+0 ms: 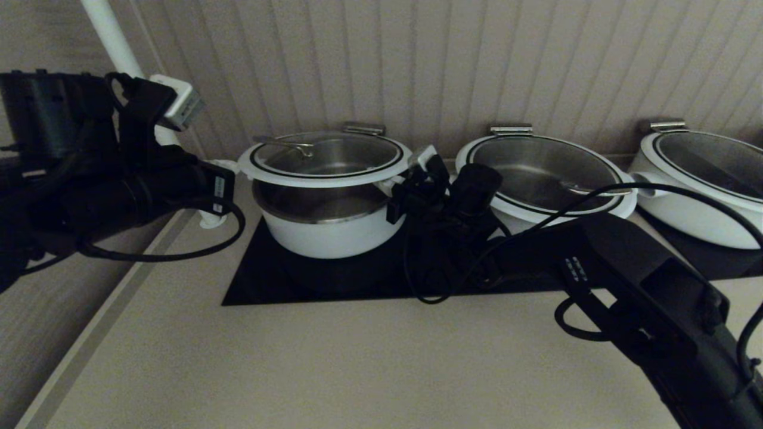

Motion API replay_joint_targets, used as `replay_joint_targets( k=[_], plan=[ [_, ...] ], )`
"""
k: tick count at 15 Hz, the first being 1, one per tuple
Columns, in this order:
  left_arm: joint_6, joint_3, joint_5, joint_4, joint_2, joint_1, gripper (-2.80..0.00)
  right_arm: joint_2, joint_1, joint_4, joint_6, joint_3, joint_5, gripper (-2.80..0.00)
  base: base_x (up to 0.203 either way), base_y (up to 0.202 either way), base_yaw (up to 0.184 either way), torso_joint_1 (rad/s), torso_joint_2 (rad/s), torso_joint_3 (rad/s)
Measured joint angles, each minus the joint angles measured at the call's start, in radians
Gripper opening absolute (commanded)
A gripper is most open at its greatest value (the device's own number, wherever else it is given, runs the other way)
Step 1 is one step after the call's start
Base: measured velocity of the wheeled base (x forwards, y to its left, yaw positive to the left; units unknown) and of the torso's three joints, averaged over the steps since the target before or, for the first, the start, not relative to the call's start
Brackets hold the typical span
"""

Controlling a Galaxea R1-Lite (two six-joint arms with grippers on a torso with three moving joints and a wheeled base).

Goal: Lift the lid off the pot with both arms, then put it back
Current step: Open the pot lid completely

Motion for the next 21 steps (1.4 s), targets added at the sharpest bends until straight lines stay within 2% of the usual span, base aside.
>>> replay_joint_targets(
  k=[8, 16, 21],
  plan=[
    [0.0, 0.075, 0.0, 0.017, -0.068, 0.0, -2.8, 0.0, -0.002, 0.02, 0.0, -0.023, 0.0, -2.8, 0.0, 0.0, 0.0, 0.0, 0.0, 0.0],
    [-0.004, 0.22, -0.002, 0.006, -0.16, -0.003, -2.8, 0.003, -0.001, 0.034, 0.0, -0.05, 0.0, -2.8, 0.0, 0.0, 0.0, 0.0, 0.0, 0.0],
    [-0.039, 0.273, -0.002, -0.038, -0.158, -0.041, -2.8, 0.004, 0.0, 0.033, 0.0, -0.052, 0.0, -2.8, 0.0, 0.0, 0.0, 0.0, 0.0, 0.0]
  ],
)
